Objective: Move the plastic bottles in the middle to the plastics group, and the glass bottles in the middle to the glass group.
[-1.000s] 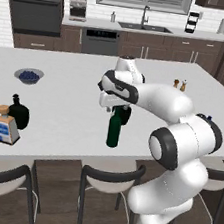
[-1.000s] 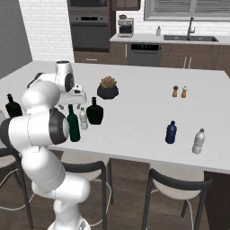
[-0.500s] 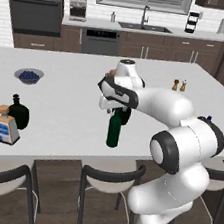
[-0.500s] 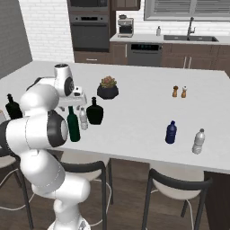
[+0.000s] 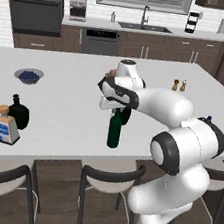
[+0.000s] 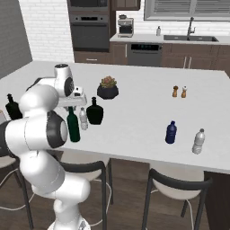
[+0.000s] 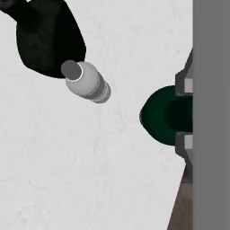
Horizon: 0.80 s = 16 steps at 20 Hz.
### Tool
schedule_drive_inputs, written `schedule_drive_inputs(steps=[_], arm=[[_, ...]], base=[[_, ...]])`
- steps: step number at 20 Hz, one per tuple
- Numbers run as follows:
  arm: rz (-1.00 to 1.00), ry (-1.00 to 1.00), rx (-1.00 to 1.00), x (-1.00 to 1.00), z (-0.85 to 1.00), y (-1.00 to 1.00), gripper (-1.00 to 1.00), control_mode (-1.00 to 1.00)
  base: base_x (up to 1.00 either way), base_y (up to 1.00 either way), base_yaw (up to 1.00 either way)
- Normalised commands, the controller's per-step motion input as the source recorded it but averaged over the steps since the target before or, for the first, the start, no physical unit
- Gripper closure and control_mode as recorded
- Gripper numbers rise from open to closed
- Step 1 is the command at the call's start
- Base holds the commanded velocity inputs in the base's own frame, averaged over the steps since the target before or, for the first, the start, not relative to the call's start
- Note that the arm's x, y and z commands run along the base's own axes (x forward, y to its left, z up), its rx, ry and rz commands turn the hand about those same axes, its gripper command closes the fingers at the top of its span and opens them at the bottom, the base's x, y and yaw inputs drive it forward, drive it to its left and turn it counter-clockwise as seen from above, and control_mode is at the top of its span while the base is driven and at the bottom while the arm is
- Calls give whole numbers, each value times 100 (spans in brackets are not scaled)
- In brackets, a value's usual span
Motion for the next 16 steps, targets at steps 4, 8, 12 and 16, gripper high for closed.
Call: schedule_drive_inputs(steps=[4, 8, 12, 16], arm=[[0, -1, 2, -42, 7, -4, 100, -100], [5, -6, 7, -78, 29, -1, 100, -100], [4, 0, 10, -72, 26, 40, 100, -100], [8, -1, 0, -62, 17, 81, 100, -100]], base=[[0, 0, 0], [0, 0, 0], [0, 0, 0], [0, 0, 0]])
